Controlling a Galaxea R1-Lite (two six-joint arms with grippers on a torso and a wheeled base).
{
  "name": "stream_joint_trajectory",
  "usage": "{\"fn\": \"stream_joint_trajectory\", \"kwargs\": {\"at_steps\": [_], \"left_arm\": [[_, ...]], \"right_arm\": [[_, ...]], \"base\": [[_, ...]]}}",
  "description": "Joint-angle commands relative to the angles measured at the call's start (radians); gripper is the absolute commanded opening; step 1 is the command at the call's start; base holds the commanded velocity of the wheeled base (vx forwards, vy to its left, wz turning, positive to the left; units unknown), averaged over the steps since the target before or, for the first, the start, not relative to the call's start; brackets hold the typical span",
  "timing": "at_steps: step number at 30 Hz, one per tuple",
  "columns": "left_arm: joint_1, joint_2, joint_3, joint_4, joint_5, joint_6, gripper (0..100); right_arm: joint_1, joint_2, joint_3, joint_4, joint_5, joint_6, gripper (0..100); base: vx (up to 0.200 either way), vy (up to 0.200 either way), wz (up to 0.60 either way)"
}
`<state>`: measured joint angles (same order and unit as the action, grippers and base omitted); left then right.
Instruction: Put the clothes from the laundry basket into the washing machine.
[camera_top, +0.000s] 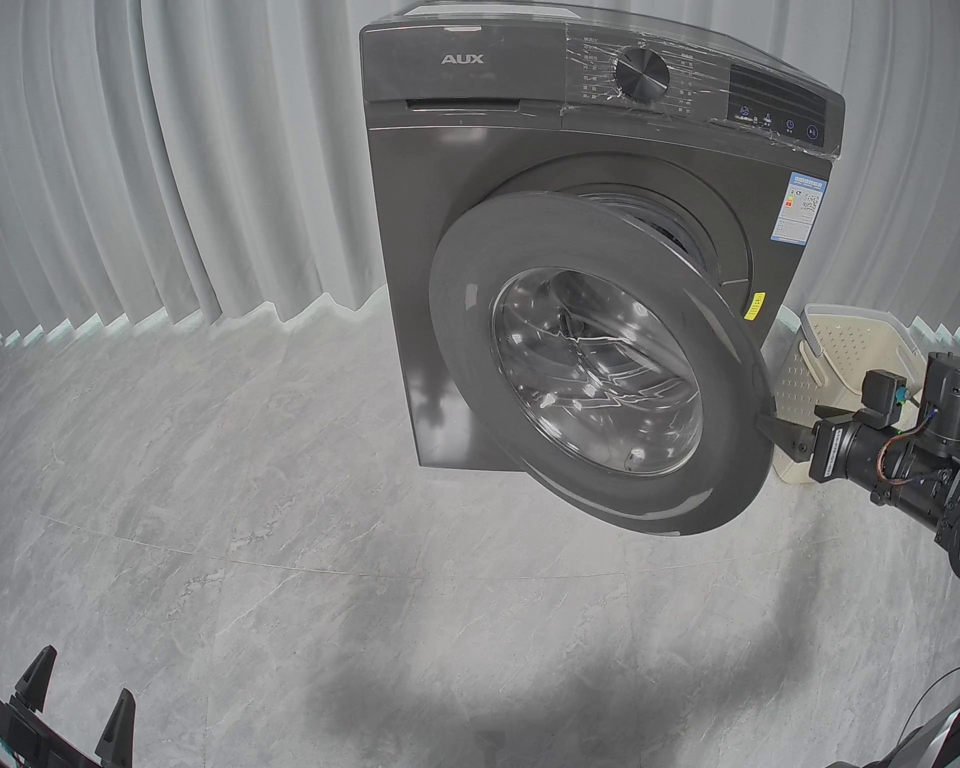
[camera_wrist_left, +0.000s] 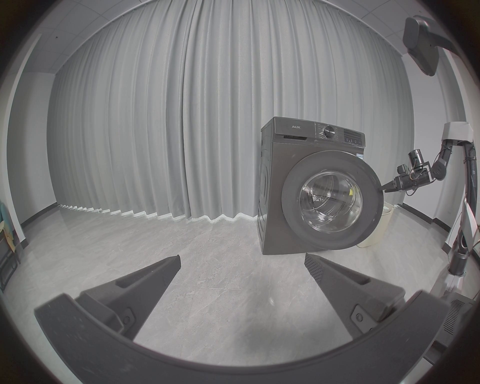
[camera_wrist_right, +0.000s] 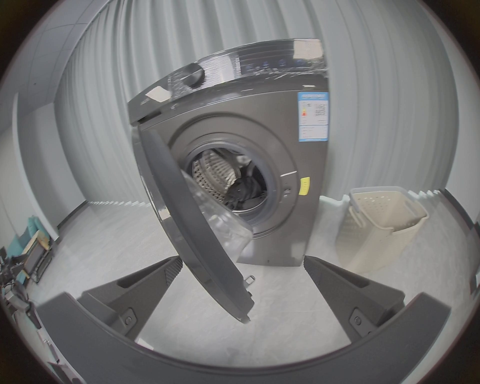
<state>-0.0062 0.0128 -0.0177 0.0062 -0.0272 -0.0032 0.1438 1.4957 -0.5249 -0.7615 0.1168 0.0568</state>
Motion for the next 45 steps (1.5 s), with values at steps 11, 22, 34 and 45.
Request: {"fn": "stream_joint_trajectory", "kwargs": {"at_steps": [11, 22, 34, 45], "left_arm": [[0.002, -0.013, 0.018, 0.000, 0.006, -0.003, 100], [0.000, -0.013, 0.016, -0.002, 0.004, -0.003, 100], [0.002, -0.013, 0.016, -0.002, 0.001, -0.001, 100], [0.002, -0.013, 0.016, 0.000, 0.003, 0.002, 100]], "right_arm": [[-0.185, 0.017, -0.038, -0.025, -0.026, -0.012, 100], [-0.095, -0.038, 0.164, -0.027, 0.021, -0.074, 100], [-0.033, -0.005, 0.143, -0.033, 0.089, -0.063, 100], [-0.047, 0.152, 0.022, -0.188, 0.034, -0.045, 100]], "base": [[0.000, -0.091, 0.00], [0.000, -0.127, 0.00], [0.167, 0.000, 0.00], [0.091, 0.000, 0.00]]}}
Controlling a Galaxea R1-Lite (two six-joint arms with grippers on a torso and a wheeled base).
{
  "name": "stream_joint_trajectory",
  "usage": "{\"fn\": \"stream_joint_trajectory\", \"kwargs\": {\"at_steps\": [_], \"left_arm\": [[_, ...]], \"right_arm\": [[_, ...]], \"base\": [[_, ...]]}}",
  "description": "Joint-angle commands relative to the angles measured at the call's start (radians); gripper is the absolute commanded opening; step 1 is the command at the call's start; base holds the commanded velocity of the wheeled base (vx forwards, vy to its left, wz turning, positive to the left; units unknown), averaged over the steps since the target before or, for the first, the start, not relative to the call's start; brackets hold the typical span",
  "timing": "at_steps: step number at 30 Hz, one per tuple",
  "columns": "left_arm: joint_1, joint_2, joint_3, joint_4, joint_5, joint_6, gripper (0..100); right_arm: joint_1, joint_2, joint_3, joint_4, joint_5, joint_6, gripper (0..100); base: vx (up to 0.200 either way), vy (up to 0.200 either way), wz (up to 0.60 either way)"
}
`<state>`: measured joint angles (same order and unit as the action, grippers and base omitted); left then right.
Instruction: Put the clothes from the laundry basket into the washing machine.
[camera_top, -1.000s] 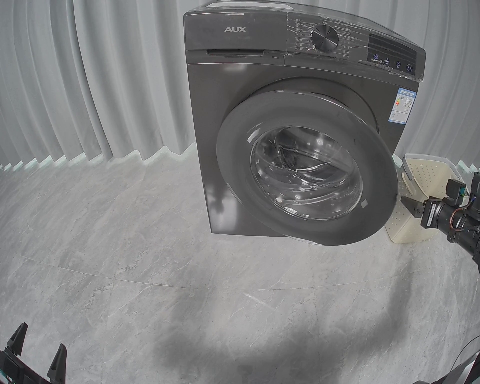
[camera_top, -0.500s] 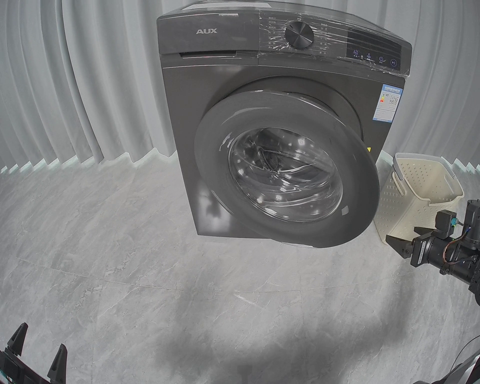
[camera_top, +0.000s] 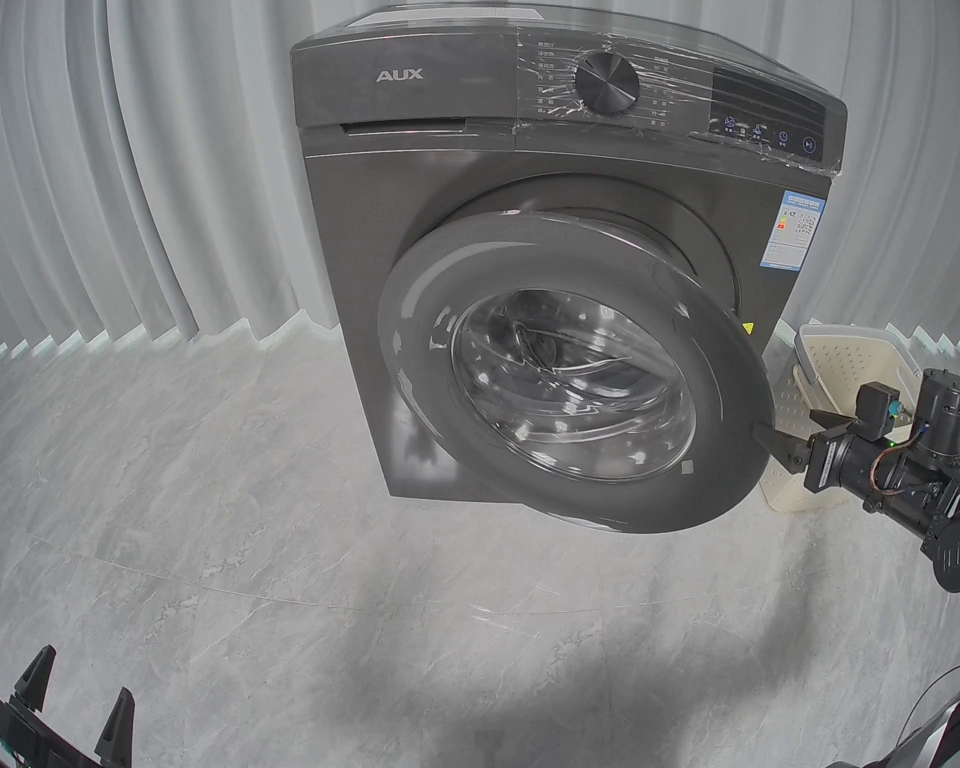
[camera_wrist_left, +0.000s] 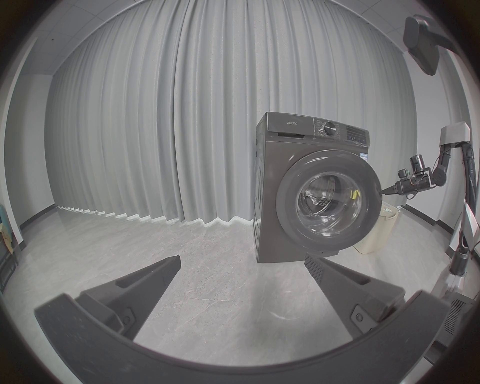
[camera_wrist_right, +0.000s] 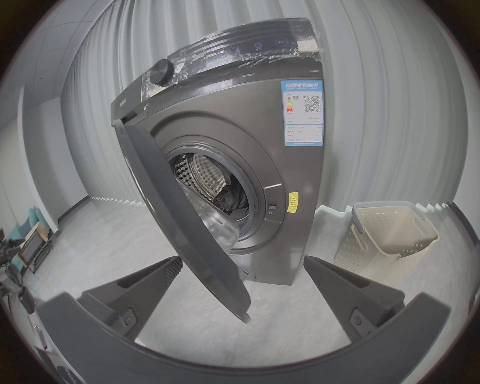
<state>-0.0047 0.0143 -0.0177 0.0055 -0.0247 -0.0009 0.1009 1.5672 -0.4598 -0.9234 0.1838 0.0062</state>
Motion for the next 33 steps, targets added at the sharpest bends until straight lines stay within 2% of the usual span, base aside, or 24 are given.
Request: {"fn": "stream_joint_trajectory", "kwargs": {"at_steps": [1, 4, 9, 12, 16, 17, 19, 21, 23, 24, 25, 26, 27, 29, 33], "left_arm": [[0.000, -0.014, 0.016, 0.001, 0.000, -0.002, 100], [0.000, -0.014, 0.016, -0.001, 0.000, -0.004, 100], [0.000, -0.014, 0.016, -0.001, 0.002, -0.002, 100], [0.000, -0.014, 0.016, 0.001, 0.003, -0.002, 100], [0.000, -0.014, 0.016, -0.001, 0.002, -0.002, 100], [0.000, -0.014, 0.016, -0.001, 0.003, -0.002, 100], [0.000, -0.014, 0.016, -0.001, 0.002, -0.002, 100], [0.000, -0.014, 0.018, 0.001, 0.002, -0.002, 100], [0.000, -0.014, 0.016, -0.001, 0.002, -0.002, 100], [0.000, -0.014, 0.016, 0.001, 0.002, -0.002, 100], [0.000, -0.014, 0.016, -0.001, 0.002, -0.002, 100], [0.000, -0.014, 0.016, -0.001, 0.002, -0.002, 100], [0.000, -0.014, 0.016, -0.001, 0.002, -0.002, 100], [0.000, -0.014, 0.016, -0.001, 0.002, -0.004, 100], [0.000, -0.014, 0.016, 0.001, 0.002, -0.004, 100]], "right_arm": [[-0.006, 0.089, -0.051, -0.034, -0.052, 0.009, 100], [-0.021, 0.108, -0.065, -0.074, -0.086, 0.015, 100], [-0.072, 0.103, -0.051, -0.098, -0.086, 0.014, 100], [-0.075, 0.099, -0.034, -0.098, -0.081, 0.011, 100], [-0.064, 0.065, 0.032, -0.097, -0.057, 0.009, 100], [-0.058, 0.054, 0.076, -0.097, -0.033, 0.008, 100], [-0.049, 0.050, 0.098, -0.097, -0.021, 0.008, 100], [-0.003, 0.042, 0.136, -0.098, 0.020, 0.015, 100], [0.017, 0.040, 0.155, -0.100, 0.043, 0.017, 100], [0.048, 0.034, 0.179, -0.101, 0.088, 0.017, 100], [0.068, 0.031, 0.193, -0.107, 0.111, 0.018, 100], [0.071, 0.031, 0.194, -0.109, 0.114, 0.020, 100], [0.109, 0.028, 0.213, -0.134, 0.134, 0.023, 100], [0.142, 0.033, 0.224, -0.169, 0.134, 0.025, 100], [0.160, 0.037, 0.222, -0.209, 0.134, 0.037, 100]], "base": [[0.000, 0.000, 0.00], [0.000, -0.067, 0.00], [0.000, -0.200, 0.00], [0.000, -0.200, 0.00], [0.000, 0.000, 0.00], [0.000, 0.000, 0.00], [0.000, 0.000, 0.00], [0.000, 0.000, 0.00], [0.000, 0.000, 0.00], [0.000, 0.000, 0.00], [0.000, 0.000, 0.00], [0.000, 0.000, 0.00], [0.000, 0.000, 0.00], [0.200, 0.000, 0.00], [0.200, 0.000, 0.00]]}}
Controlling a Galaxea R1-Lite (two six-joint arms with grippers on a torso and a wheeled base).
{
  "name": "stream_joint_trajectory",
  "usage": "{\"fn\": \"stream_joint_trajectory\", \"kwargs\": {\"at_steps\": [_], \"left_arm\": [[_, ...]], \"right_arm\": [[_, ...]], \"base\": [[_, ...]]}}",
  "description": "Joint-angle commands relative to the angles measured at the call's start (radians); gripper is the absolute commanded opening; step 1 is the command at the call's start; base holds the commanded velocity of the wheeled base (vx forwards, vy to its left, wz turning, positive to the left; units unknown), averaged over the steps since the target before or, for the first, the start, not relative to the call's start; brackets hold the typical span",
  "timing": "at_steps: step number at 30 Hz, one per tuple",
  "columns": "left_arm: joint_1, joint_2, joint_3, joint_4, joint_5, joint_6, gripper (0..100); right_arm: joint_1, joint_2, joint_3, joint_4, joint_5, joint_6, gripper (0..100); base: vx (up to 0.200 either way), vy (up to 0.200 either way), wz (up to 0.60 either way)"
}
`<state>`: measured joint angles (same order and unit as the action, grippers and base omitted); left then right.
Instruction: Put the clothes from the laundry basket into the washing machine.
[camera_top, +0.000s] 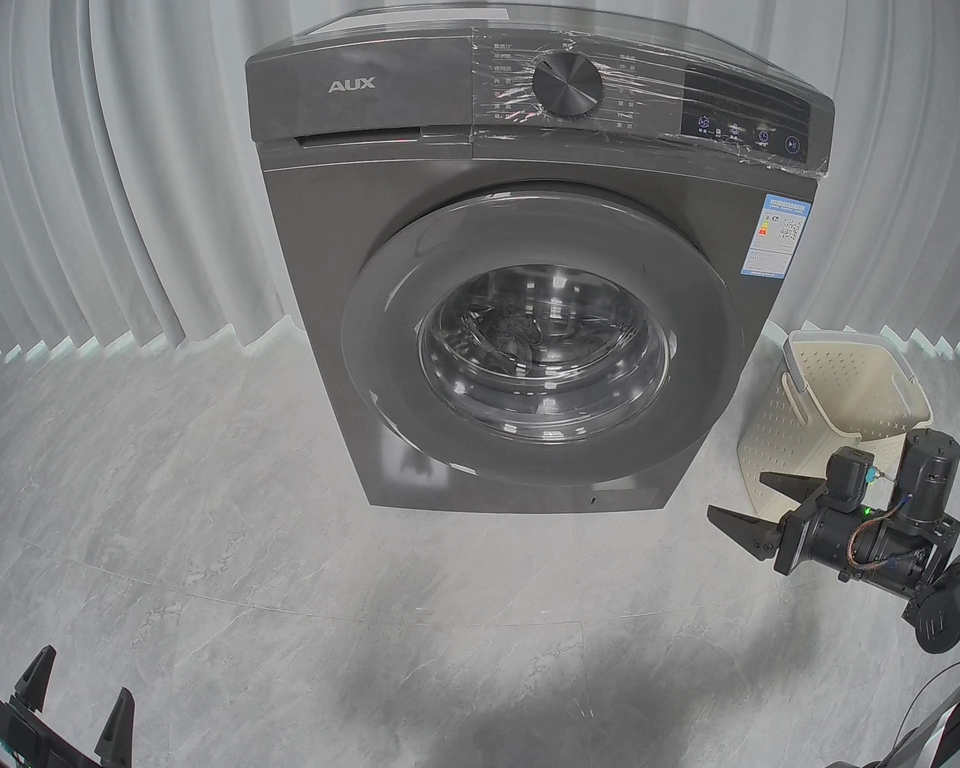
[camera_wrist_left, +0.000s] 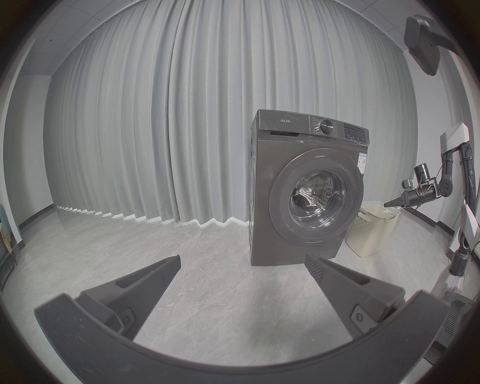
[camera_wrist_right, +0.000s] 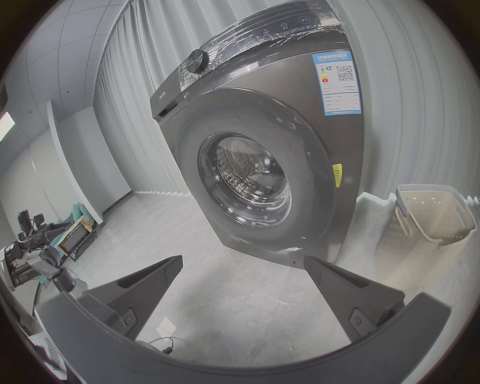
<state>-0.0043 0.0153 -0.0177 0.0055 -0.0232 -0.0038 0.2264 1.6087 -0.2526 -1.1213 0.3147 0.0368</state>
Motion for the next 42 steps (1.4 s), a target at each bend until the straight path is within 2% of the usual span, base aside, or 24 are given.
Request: {"fn": "stream_joint_trajectory", "kwargs": {"at_steps": [1, 9, 15, 20, 22, 30, 33, 36, 42], "left_arm": [[0.000, -0.015, 0.016, -0.001, 0.000, -0.001, 100], [-0.002, -0.015, 0.016, 0.001, 0.000, -0.002, 100], [-0.002, -0.015, 0.016, -0.001, 0.000, -0.002, 100], [0.000, -0.015, 0.016, -0.001, 0.000, -0.002, 100], [-0.002, -0.015, 0.016, -0.001, 0.000, -0.001, 100], [-0.002, -0.015, 0.016, -0.001, 0.000, -0.001, 100], [0.000, -0.015, 0.016, -0.001, 0.000, -0.002, 100], [0.000, -0.015, 0.016, -0.001, 0.002, -0.002, 100], [-0.002, -0.015, 0.016, -0.001, 0.002, -0.005, 100]], "right_arm": [[0.041, -0.003, 0.010, -0.028, 0.003, 0.017, 100], [0.065, 0.042, -0.033, -0.101, 0.001, 0.060, 100], [0.062, 0.117, -0.094, -0.175, -0.006, 0.061, 100], [0.060, 0.158, -0.136, -0.239, -0.065, 0.058, 100], [0.059, 0.161, -0.146, -0.261, -0.069, 0.055, 100], [0.062, 0.157, -0.134, -0.272, -0.083, 0.031, 100], [0.090, 0.131, -0.070, -0.281, -0.085, -0.005, 100], [0.106, 0.119, -0.031, -0.295, -0.080, -0.005, 100], [0.102, 0.125, -0.048, -0.344, -0.080, 0.002, 100]], "base": [[0.200, 0.000, 0.00], [0.200, 0.000, 0.00], [0.000, 0.000, 0.00], [0.000, 0.000, 0.00], [0.000, 0.000, 0.00], [0.000, 0.000, 0.00], [0.000, 0.000, 0.00], [0.200, 0.000, 0.00], [0.200, 0.000, 0.00]]}}
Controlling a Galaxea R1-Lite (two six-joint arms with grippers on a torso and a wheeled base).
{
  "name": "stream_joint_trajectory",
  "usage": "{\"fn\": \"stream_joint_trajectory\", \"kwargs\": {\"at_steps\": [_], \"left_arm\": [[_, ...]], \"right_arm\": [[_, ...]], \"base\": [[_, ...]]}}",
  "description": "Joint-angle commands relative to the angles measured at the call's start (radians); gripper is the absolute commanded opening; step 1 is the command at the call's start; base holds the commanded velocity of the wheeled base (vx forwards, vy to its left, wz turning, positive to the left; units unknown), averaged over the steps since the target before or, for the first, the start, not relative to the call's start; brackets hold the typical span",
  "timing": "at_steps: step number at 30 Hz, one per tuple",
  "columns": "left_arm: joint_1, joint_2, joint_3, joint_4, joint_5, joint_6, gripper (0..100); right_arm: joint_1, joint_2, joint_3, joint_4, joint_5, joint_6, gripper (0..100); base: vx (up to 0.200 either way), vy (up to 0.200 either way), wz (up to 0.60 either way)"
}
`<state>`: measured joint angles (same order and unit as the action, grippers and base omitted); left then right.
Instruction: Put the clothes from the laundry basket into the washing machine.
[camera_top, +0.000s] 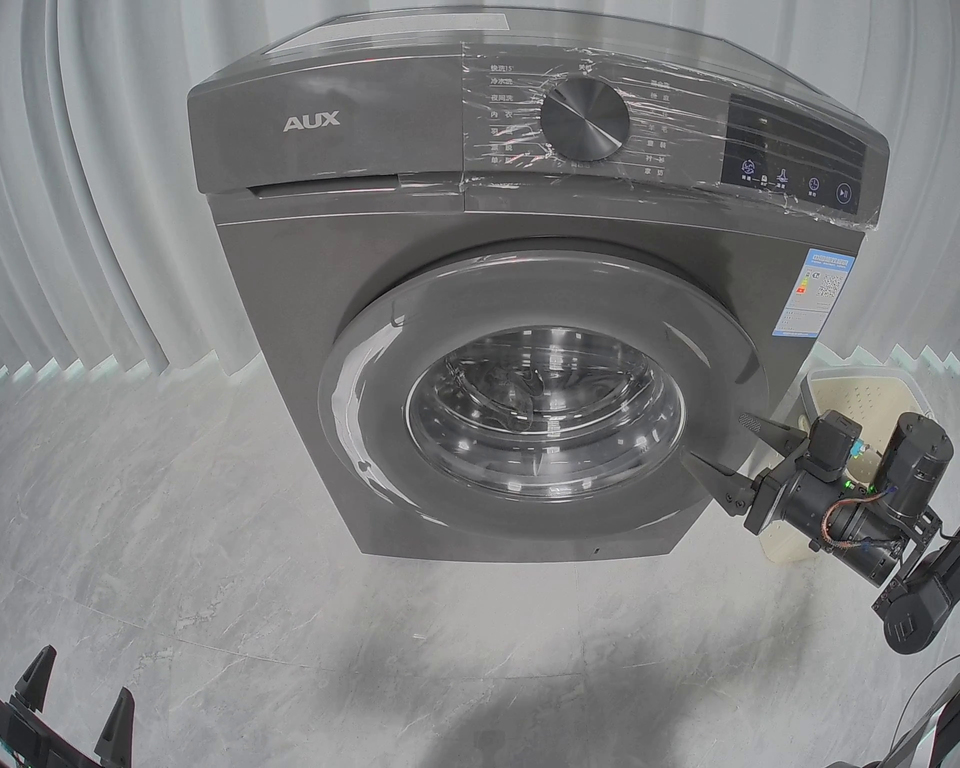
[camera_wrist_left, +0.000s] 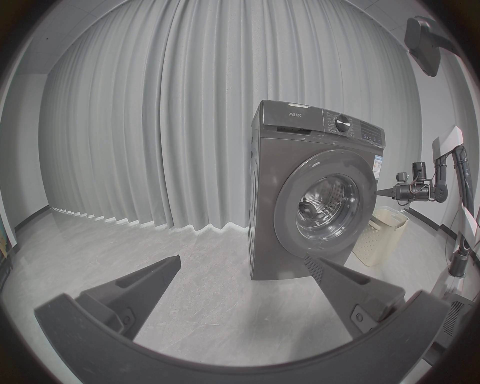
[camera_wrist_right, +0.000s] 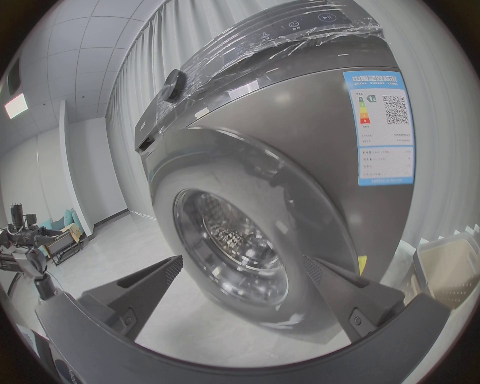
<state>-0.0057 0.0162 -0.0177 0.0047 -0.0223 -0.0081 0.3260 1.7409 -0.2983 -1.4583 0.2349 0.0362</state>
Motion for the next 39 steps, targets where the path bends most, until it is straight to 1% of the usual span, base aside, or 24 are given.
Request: {"fn": "stream_joint_trajectory", "kwargs": {"at_steps": [1, 8, 10, 16, 22, 24, 26, 27, 29, 33, 35, 36, 37, 39], "left_arm": [[0.000, -0.016, 0.016, 0.000, -0.001, -0.001, 100], [0.000, -0.016, 0.016, 0.001, -0.001, -0.001, 100], [0.000, -0.016, 0.016, 0.000, -0.001, -0.001, 100], [0.000, -0.016, 0.016, 0.000, -0.001, 0.000, 100], [0.000, -0.016, 0.016, 0.000, -0.001, -0.001, 100], [0.000, -0.016, 0.016, 0.000, -0.001, -0.001, 100], [0.000, -0.016, 0.016, 0.000, -0.001, -0.001, 100], [0.000, -0.016, 0.016, 0.000, -0.001, -0.001, 100], [0.001, -0.016, 0.016, 0.001, -0.002, -0.001, 100], [0.000, -0.016, 0.016, 0.001, -0.002, -0.001, 100], [0.000, -0.016, 0.016, 0.001, -0.002, -0.001, 100], [0.001, -0.016, 0.016, 0.000, -0.002, -0.001, 100], [0.000, -0.016, 0.016, 0.001, -0.002, -0.001, 100], [0.000, -0.016, 0.016, 0.001, -0.005, -0.003, 100]], "right_arm": [[-0.001, -0.003, -0.013, -0.025, -0.008, 0.004, 100], [-0.022, 0.016, -0.070, -0.030, -0.019, 0.005, 100], [-0.045, 0.016, -0.088, -0.030, -0.042, 0.005, 100], [-0.056, 0.011, -0.074, -0.030, -0.045, 0.005, 100], [-0.031, -0.037, 0.010, -0.028, -0.034, 0.001, 100], [0.001, -0.078, 0.080, -0.028, -0.022, 0.001, 100], [0.001, -0.078, 0.080, -0.028, -0.022, 0.001, 100], [0.018, -0.167, 0.212, -0.028, -0.020, -0.002, 100], [0.016, -0.221, 0.286, -0.028, -0.022, -0.005, 100], [-0.002, -0.357, 0.298, 0.058, -0.026, -0.001, 100], [-0.018, -0.503, 0.298, 0.151, -0.025, -0.004, 100], [-0.018, -0.518, 0.298, 0.164, -0.025, -0.004, 100], [-0.019, -0.592, 0.298, 0.246, -0.028, -0.007, 100], [-0.021, -0.678, 0.298, 0.348, -0.029, -0.009, 100]], "base": [[0.000, 0.000, 0.00], [0.000, 0.000, 0.00], [0.000, 0.000, 0.00], [0.000, 0.000, 0.00], [0.000, 0.000, 0.00], [0.000, 0.000, 0.00], [0.000, 0.000, 0.00], [0.000, 0.000, 0.00], [0.000, 0.000, 0.00], [0.000, 0.000, 0.00], [0.000, 0.000, 0.00], [0.000, 0.000, 0.00], [0.000, 0.000, 0.00], [0.000, 0.000, 0.00]]}}
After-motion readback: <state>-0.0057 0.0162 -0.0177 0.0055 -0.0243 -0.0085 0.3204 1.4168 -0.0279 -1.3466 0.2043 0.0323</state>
